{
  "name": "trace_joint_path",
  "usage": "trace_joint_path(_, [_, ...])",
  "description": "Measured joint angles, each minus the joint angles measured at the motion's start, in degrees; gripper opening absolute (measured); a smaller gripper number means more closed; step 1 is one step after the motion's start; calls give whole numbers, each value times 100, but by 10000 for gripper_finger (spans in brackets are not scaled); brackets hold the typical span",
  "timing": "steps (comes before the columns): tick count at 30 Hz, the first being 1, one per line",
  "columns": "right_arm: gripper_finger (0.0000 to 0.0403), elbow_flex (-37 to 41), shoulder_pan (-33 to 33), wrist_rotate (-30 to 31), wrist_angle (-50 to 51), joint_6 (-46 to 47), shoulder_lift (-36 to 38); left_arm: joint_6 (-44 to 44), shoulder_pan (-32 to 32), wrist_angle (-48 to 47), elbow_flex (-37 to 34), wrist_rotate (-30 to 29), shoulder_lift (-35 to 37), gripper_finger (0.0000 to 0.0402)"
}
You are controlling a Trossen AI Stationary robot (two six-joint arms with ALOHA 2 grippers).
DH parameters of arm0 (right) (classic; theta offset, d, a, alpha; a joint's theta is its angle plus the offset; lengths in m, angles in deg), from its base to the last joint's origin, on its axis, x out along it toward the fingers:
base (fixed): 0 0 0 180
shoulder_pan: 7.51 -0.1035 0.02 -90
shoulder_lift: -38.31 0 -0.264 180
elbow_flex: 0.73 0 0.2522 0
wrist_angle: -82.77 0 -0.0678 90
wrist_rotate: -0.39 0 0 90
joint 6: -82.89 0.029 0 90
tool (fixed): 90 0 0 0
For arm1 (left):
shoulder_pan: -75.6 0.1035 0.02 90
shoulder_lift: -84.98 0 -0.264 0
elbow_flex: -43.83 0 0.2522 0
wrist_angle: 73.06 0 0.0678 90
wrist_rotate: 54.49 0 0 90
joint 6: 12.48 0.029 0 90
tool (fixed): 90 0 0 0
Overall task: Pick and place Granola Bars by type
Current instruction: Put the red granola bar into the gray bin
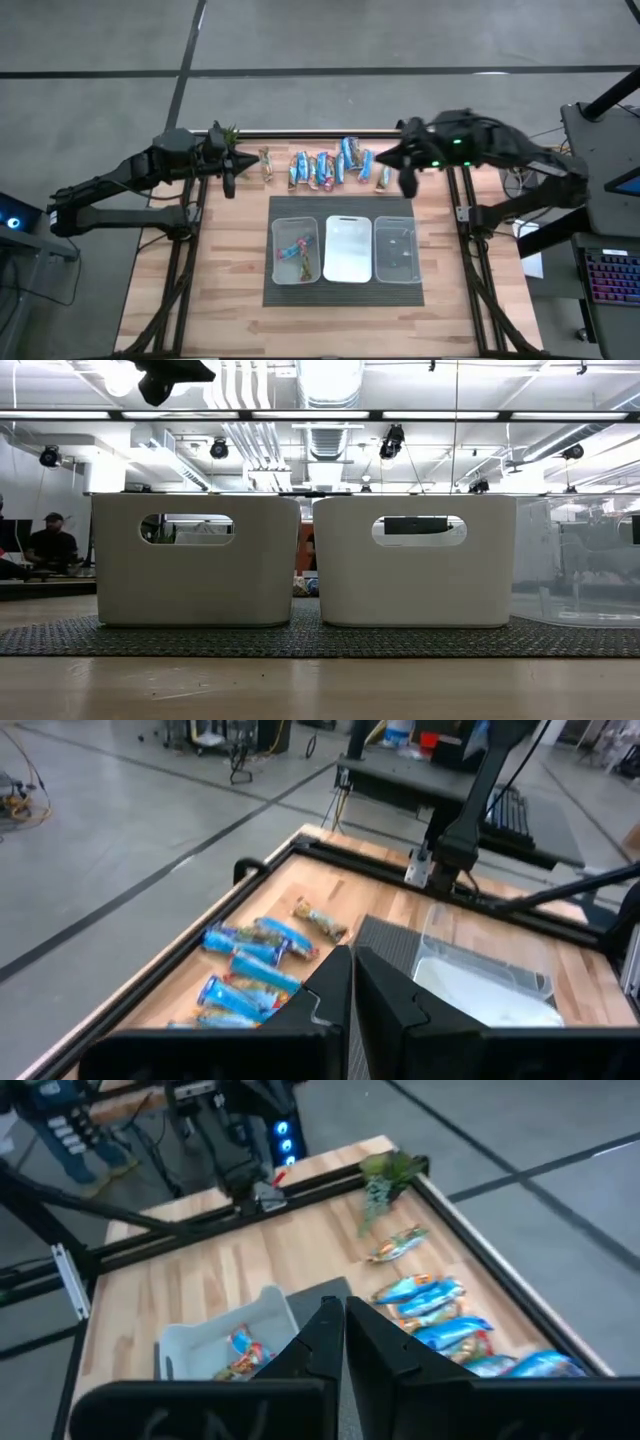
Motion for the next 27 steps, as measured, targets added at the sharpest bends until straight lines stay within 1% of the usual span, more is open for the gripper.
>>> trace_joint_path(10, [8, 1269, 80, 57, 96, 134, 1528, -44, 0, 445, 1, 86, -4, 0])
trace_joint_path(15, [8, 1659, 80, 577, 824, 471, 2090, -52, 0, 427, 113, 157, -42, 0])
trace_joint_path(20, [8, 1857, 78, 703, 1041, 628, 2420, -22, 0, 427, 329, 164, -211, 0])
trace_joint_path(25, [8, 1908, 78, 850, 1044, 629, 2523, -53, 0, 413, 518, 169, -513, 0])
trace_joint_path(27, [8, 1908, 78, 852, 1044, 628, 2522, -243, 5, 411, 600, 170, -652, 0])
